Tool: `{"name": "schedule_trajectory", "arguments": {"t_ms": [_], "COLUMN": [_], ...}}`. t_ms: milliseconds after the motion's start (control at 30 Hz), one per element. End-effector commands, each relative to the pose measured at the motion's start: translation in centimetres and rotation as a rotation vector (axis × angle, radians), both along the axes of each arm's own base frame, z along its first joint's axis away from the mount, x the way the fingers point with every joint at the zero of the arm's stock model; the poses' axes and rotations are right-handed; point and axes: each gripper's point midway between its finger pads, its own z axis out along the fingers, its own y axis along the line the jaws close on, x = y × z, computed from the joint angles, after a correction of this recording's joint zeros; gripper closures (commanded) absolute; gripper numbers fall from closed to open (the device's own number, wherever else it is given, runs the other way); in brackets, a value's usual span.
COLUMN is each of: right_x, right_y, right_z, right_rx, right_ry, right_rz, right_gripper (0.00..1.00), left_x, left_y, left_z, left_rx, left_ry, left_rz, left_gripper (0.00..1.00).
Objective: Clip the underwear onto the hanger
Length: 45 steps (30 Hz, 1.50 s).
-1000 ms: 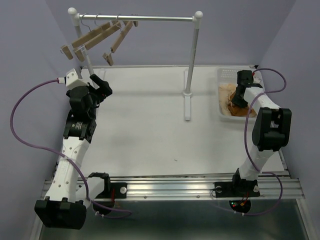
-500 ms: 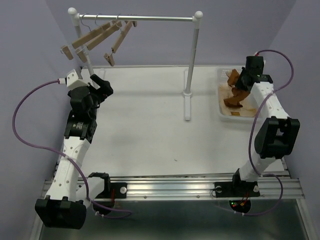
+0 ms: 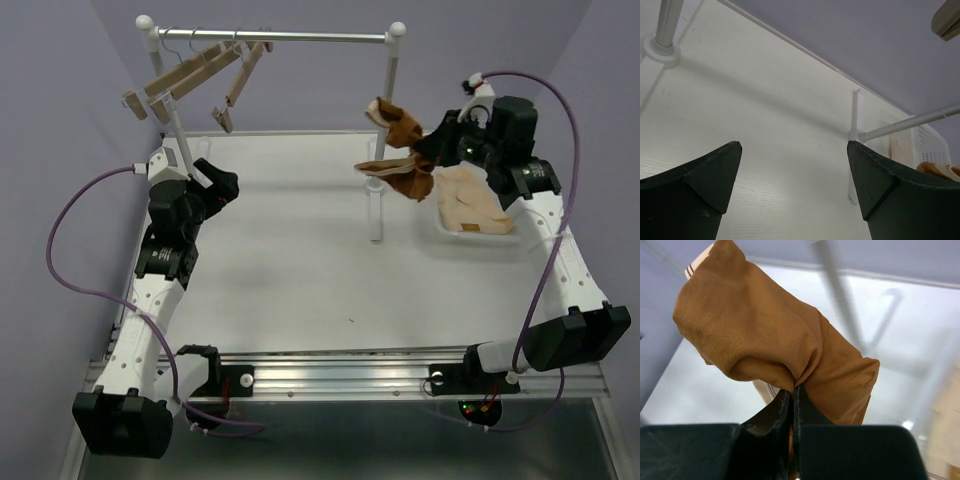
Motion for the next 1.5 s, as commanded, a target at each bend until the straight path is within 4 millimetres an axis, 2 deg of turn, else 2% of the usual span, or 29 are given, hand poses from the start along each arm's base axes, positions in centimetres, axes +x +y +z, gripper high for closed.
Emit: {"name": "schedule_trajectory", "arguments": {"t_ms": [0, 100, 133, 200, 300, 467, 500, 600, 633, 700, 733, 767, 800, 833, 867, 900, 933, 967, 1000, 1033, 1067, 1100, 1133, 1167, 1233, 1267, 1367, 1400, 1467], "right_x": [-5.5, -7.6, -7.9, -6.9, -5.4, -5.5, -5.7, -5.7, -5.0, -3.9, -3.1, -2.3, -1.3, 1.0, 2.1, 3.3, 3.7, 3.7, 3.2, 3.3, 1.8, 0.8, 0.3, -1.5, -3.4, -3.6, -6.2, -7.0, -8.0], "right_y": [10.6, 14.5, 14.8, 14.5, 13.4, 13.3, 13.9, 15.1, 15.6, 16.7, 17.6, 18.1, 18.5, 19.2, 19.7, 19.9, 19.8, 19.7, 19.8, 19.7, 19.4, 19.4, 19.6, 19.7, 19.1, 19.3, 18.7, 18.2, 18.2], "right_z": [-0.6, -2.5, -3.6, -5.8, -7.1, -8.8, -10.2, -13.6, -16.3, -17.7, -20.3, -21.1, -21.8, -20.1, -22.2, -21.0, -21.3, -21.1, -20.7, -19.9, -21.4, -19.4, -18.8, -20.3, -20.1, -18.9, -19.6, -20.7, -20.7], "right_rx": [0.029, -0.032, -0.056, -0.112, -0.146, -0.139, -0.139, -0.139, -0.158, -0.173, -0.196, -0.200, -0.204, -0.203, -0.226, -0.243, -0.259, -0.266, -0.274, -0.273, -0.296, -0.292, -0.286, -0.311, -0.327, -0.319, -0.347, -0.370, -0.388], "right_ry": [-0.006, 0.019, 0.057, 0.111, 0.152, 0.249, 0.299, 0.405, 0.474, 0.499, 0.548, 0.557, 0.565, 0.515, 0.537, 0.510, 0.509, 0.503, 0.492, 0.454, 0.480, 0.433, 0.405, 0.427, 0.400, 0.368, 0.375, 0.394, 0.371], "right_rz": [0.419, 0.522, 0.517, 0.440, 0.324, 0.275, 0.285, 0.310, 0.314, 0.328, 0.336, 0.342, 0.332, 0.300, 0.302, 0.262, 0.252, 0.252, 0.258, 0.261, 0.276, 0.278, 0.281, 0.301, 0.287, 0.283, 0.244, 0.227, 0.161], "right_gripper": [0.99, 0.96, 0.96, 0.95, 0.95, 0.92, 0.87, 0.86, 0.86, 0.88, 0.88, 0.86, 0.76, 0.61, 0.24, 0.19, 0.18, 0.05, 0.00, 0.00, 0.00, 0.00, 0.00, 0.00, 0.00, 0.00, 0.00, 0.00, 0.00], "left_x": [-0.7, -1.6, -1.9, -2.5, -3.2, -3.6, -3.6, -3.5, -3.5, -3.4, -3.3, -3.3, -3.2, -3.1, -3.0, -2.9, -2.9, -2.7, -2.6, -2.5, -2.2, -2.1, -1.9, -1.5, -0.9, -0.6, 0.6, 0.9, 1.9], "left_y": [-1.0, -0.8, -0.8, -0.6, -0.5, -0.5, -0.6, -0.8, -0.9, -1.1, -1.0, -1.0, -1.0, -1.1, -1.2, -1.3, -1.3, -1.4, -1.6, -1.8, -2.2, -2.4, -2.7, -2.9, -3.4, -3.6, -4.6, -5.0, -6.1], "left_z": [0.8, -0.1, -0.2, -0.6, -1.1, -2.4, -2.6, -2.8, -2.9, -2.9, -3.0, -3.1, -3.1, -3.2, -3.6, -3.8, -3.9, -4.4, -4.9, -5.3, -5.8, -6.3, -6.8, -7.7, -9.3, -9.8, -11.7, -12.2, -13.4], "left_rx": [-0.041, -0.043, -0.046, -0.047, -0.056, -0.071, -0.071, -0.089, -0.092, -0.095, -0.097, -0.097, -0.099, -0.103, -0.103, -0.105, -0.108, -0.108, -0.115, -0.121, -0.124, -0.129, -0.134, -0.136, -0.138, -0.137, -0.121, -0.117, -0.110], "left_ry": [-0.042, -0.010, -0.005, 0.002, 0.013, 0.048, 0.056, 0.067, 0.069, 0.071, 0.075, 0.078, 0.080, 0.084, 0.096, 0.103, 0.109, 0.122, 0.136, 0.148, 0.157, 0.169, 0.181, 0.206, 0.256, 0.269, 0.323, 0.337, 0.385], "left_rz": [-0.053, -0.040, -0.038, -0.031, -0.024, -0.018, -0.020, -0.024, -0.029, -0.036, -0.032, -0.034, -0.033, -0.032, -0.036, -0.039, -0.040, -0.043, -0.052, -0.060, -0.076, -0.088, -0.091, -0.094, -0.102, -0.108, -0.129, -0.136, -0.152], "left_gripper": [0.01, 0.01, 0.01, 0.01, 0.01, 0.01, 0.01, 0.01, 0.01, 0.01, 0.01, 0.01, 0.01, 0.01, 0.01, 0.01, 0.01, 0.01, 0.01, 0.01, 0.01, 0.01, 0.01, 0.01, 0.01, 0.01, 0.01, 0.01, 0.01]}}
